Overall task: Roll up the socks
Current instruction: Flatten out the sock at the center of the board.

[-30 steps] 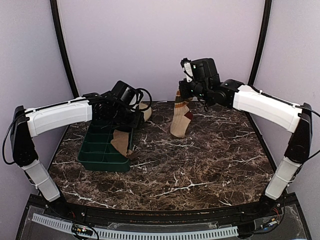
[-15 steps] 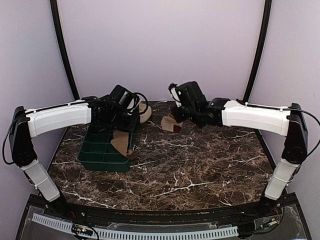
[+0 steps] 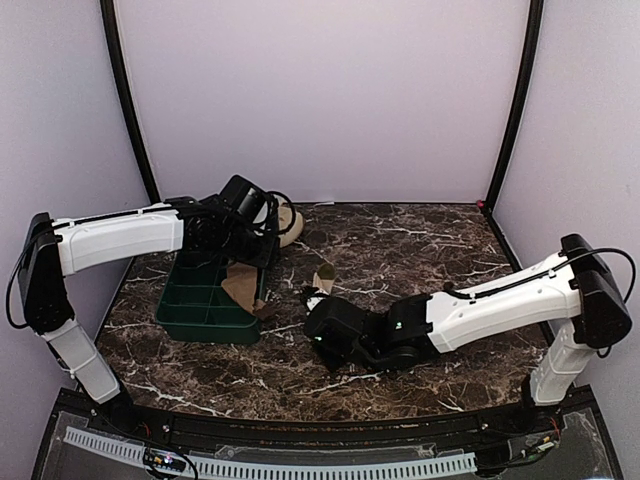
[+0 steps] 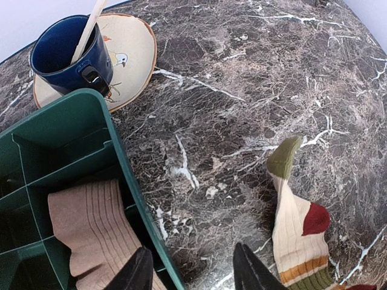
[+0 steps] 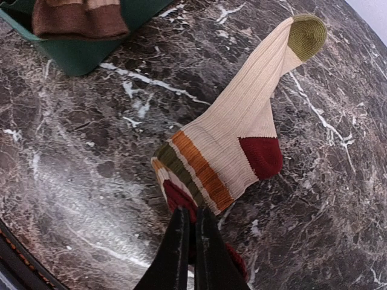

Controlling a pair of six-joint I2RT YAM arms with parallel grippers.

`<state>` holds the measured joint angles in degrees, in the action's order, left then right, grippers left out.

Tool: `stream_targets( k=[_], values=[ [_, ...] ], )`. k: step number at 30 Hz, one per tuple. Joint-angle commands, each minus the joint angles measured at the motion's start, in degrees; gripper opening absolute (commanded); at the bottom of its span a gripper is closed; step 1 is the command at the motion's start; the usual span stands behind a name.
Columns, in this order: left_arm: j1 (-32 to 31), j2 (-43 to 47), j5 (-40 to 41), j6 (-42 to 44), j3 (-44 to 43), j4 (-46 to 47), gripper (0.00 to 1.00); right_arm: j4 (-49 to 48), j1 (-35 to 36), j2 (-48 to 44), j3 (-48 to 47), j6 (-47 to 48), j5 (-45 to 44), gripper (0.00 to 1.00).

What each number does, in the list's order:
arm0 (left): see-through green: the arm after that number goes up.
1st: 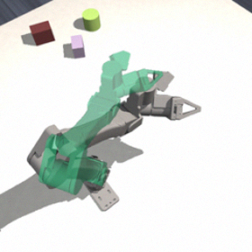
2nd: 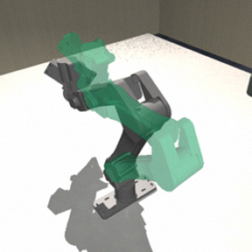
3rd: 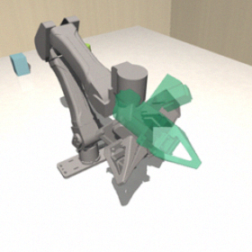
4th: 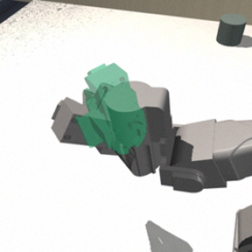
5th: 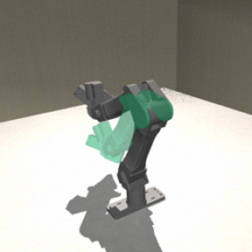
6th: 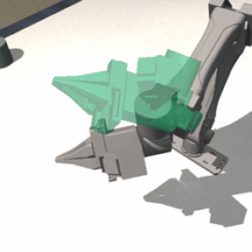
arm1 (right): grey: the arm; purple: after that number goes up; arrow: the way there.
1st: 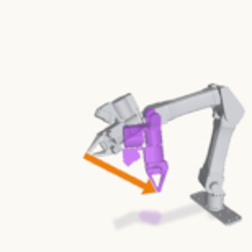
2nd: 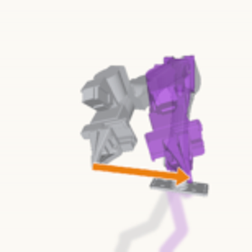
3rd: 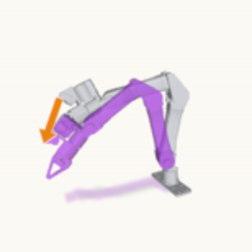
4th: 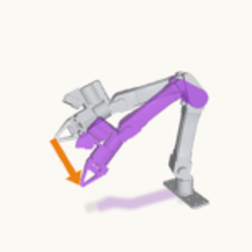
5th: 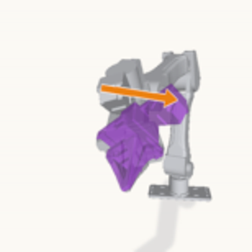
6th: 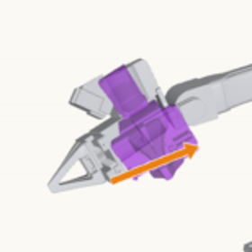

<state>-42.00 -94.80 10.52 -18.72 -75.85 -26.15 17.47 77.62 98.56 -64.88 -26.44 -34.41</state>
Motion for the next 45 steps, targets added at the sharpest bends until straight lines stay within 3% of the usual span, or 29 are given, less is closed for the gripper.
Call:
stream_targets(
  k=[1,15,21,25,36,45],
  values=[
    [0.2,2.9,-0.5,-0.8,1.6,0.5,0.48,-0.9,2.9,2.8,-3.8,-5.8,1.3,0.04],
    [0.2,1.8,-1.1,-0.6,1.2,0.1,0.47,-2.0,5.5,5.8,-3.8,-6.7,7.2,0.08],
    [0.2,-0.3,-1.2,0.2,-1.2,-0.7,0.47,-0.1,5.7,5.6,-5.6,-2.4,9.2,0.1],
    [0.2,-0.9,-0.4,0.1,-2.0,-0.1,0.48,4.4,5.3,5.9,-8.8,3.1,4.7,0.11],
    [1.2,-1.6,2.1,-0.7,-4.8,1.2,0.48,5.0,-3.1,5.4,-12.5,17.5,2.4,0.14],
    [2.9,-0.3,5.2,-3.0,-5.0,3.7,0.48,1.8,-11.1,5.2,-14.0,27.3,7.6,0.16]
  ],
)
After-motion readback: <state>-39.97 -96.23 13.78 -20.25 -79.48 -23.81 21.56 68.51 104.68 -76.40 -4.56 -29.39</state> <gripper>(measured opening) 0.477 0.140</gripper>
